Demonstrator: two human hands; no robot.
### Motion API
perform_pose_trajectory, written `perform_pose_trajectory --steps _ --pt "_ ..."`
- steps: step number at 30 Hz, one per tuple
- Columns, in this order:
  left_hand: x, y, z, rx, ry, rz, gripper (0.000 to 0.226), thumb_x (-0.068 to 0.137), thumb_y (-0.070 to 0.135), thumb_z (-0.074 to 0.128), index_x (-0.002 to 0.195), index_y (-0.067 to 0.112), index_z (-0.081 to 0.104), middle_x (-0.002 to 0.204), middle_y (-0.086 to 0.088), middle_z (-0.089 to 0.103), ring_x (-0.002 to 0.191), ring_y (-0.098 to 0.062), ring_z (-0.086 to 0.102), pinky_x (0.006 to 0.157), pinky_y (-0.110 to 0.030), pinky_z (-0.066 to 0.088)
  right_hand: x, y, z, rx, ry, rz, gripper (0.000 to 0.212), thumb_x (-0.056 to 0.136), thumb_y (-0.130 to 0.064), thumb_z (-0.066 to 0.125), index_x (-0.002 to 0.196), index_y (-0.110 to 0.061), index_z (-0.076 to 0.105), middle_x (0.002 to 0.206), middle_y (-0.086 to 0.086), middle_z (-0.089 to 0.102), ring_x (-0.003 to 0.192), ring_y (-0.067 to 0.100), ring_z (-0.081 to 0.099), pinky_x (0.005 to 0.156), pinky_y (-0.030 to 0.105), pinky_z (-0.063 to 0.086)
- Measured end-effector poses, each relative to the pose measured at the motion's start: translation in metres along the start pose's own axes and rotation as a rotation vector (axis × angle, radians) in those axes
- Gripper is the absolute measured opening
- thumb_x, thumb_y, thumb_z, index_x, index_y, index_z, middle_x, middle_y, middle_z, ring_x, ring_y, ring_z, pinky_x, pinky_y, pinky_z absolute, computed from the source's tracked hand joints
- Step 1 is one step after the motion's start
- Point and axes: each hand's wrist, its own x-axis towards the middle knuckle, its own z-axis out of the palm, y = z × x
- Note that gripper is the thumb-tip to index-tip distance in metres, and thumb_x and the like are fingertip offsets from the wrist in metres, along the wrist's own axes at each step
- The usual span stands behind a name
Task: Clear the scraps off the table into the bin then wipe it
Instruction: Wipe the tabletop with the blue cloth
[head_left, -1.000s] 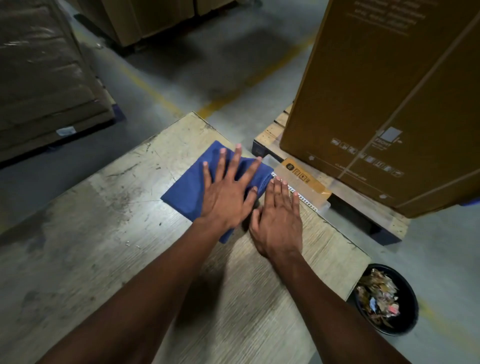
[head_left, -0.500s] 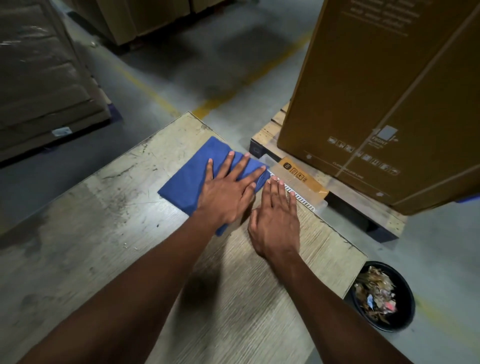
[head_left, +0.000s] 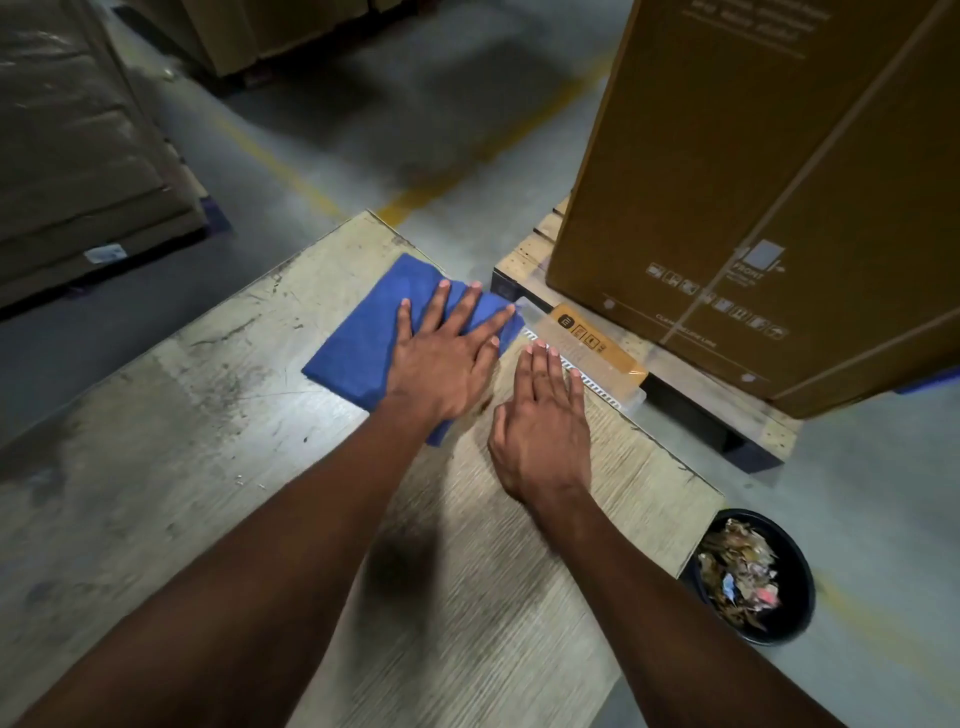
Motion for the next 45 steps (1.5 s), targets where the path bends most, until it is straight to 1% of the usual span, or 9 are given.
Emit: perform_pose_trajectory --steps 4,9,14,20,22,26,31,37,45 --pt "-0.065 -0.005 0.011 0.008 -0.024 0.078 0.061 0.105 0.061 -0.003 0.164 0.057 -0.015 0.181 0.014 -0.011 0.166 -0.021 -0.017 0.131 -0.063 -0.003 -0.001 -0.001 -0.004 0.008 0.0 -0.009 0.082 0.098 -0.045 -0.004 0.171 -0.008 -0.003 0.181 0.014 -0.005 0.168 0.026 -0.007 0.136 0.049 0.002" --pt "-0.034 -0.022 0.006 -0.018 0.042 -0.009 0.057 0.11 0.058 0.005 0.164 0.06 -0.012 0.181 0.012 -0.003 0.167 -0.022 -0.011 0.131 -0.064 -0.003 -0.002 -0.001 -0.001 -0.006 0.006 -0.001 0.075 0.108 -0.043 0.017 0.171 -0.007 -0.002 0.181 0.014 -0.005 0.168 0.026 -0.005 0.136 0.048 0.002" --pt "0.019 -0.016 -0.002 -0.03 0.046 -0.086 0.058 0.111 0.056 0.009 0.166 0.057 -0.006 0.182 0.008 -0.001 0.168 -0.028 -0.008 0.13 -0.068 -0.001 0.0 -0.002 -0.001 -0.007 0.003 0.003 0.075 0.11 -0.044 0.022 0.172 -0.008 -0.002 0.181 0.014 -0.005 0.168 0.026 -0.007 0.136 0.048 0.001" --pt "-0.074 0.0 0.015 0.02 0.017 0.033 0.062 0.11 0.055 0.005 0.169 0.046 -0.013 0.181 0.011 -0.013 0.166 -0.021 -0.018 0.132 -0.06 -0.004 -0.002 -0.002 -0.002 -0.022 0.021 -0.002 0.082 0.099 -0.045 0.003 0.172 -0.006 0.003 0.181 0.015 0.001 0.168 0.026 -0.001 0.136 0.048 0.002" --pt "-0.097 -0.012 0.02 0.013 0.021 0.064 0.061 0.111 0.054 0.004 0.17 0.045 -0.011 0.181 0.013 -0.011 0.166 -0.018 -0.015 0.133 -0.057 -0.002 -0.002 -0.002 -0.003 -0.025 0.02 0.003 0.08 0.101 -0.044 0.007 0.172 -0.006 0.002 0.181 0.015 0.0 0.168 0.026 -0.001 0.136 0.047 0.003" --pt "-0.075 -0.047 0.016 -0.004 0.063 0.062 0.06 0.112 0.052 0.003 0.169 0.044 -0.014 0.18 0.014 -0.01 0.167 -0.016 -0.013 0.133 -0.056 0.0 -0.001 -0.002 -0.003 -0.027 0.011 0.005 0.076 0.109 -0.043 0.021 0.172 -0.007 0.001 0.181 0.015 -0.002 0.168 0.027 -0.001 0.136 0.047 0.003" --pt "-0.044 -0.061 -0.001 -0.062 0.014 0.175 0.069 0.111 0.053 0.015 0.172 0.035 -0.011 0.18 0.015 -0.01 0.166 -0.01 -0.014 0.134 -0.054 -0.001 -0.001 -0.004 -0.002 -0.04 0.036 0.007 0.08 0.102 -0.043 0.014 0.171 -0.005 0.007 0.18 0.016 0.005 0.168 0.028 0.005 0.136 0.048 0.006" --pt "-0.038 -0.051 0.008 -0.051 0.055 -0.267 0.085 0.104 0.078 0.007 0.172 0.031 -0.008 0.18 -0.007 -0.019 0.165 -0.033 -0.02 0.131 -0.062 -0.011 0.0 -0.004 0.002 -0.031 0.06 0.004 0.076 0.106 -0.041 0.023 0.171 -0.004 0.011 0.18 0.016 0.008 0.168 0.029 0.006 0.136 0.049 0.006" --pt "-0.098 -0.044 0.012 0.023 0.02 -0.124 0.098 0.098 0.086 0.008 0.173 0.026 -0.01 0.181 -0.001 -0.017 0.166 -0.025 -0.02 0.133 -0.057 -0.006 0.0 -0.002 0.001 -0.06 0.057 -0.009 0.079 0.105 -0.046 0.011 0.171 -0.005 0.009 0.18 0.016 0.008 0.168 0.028 0.006 0.136 0.049 0.007"
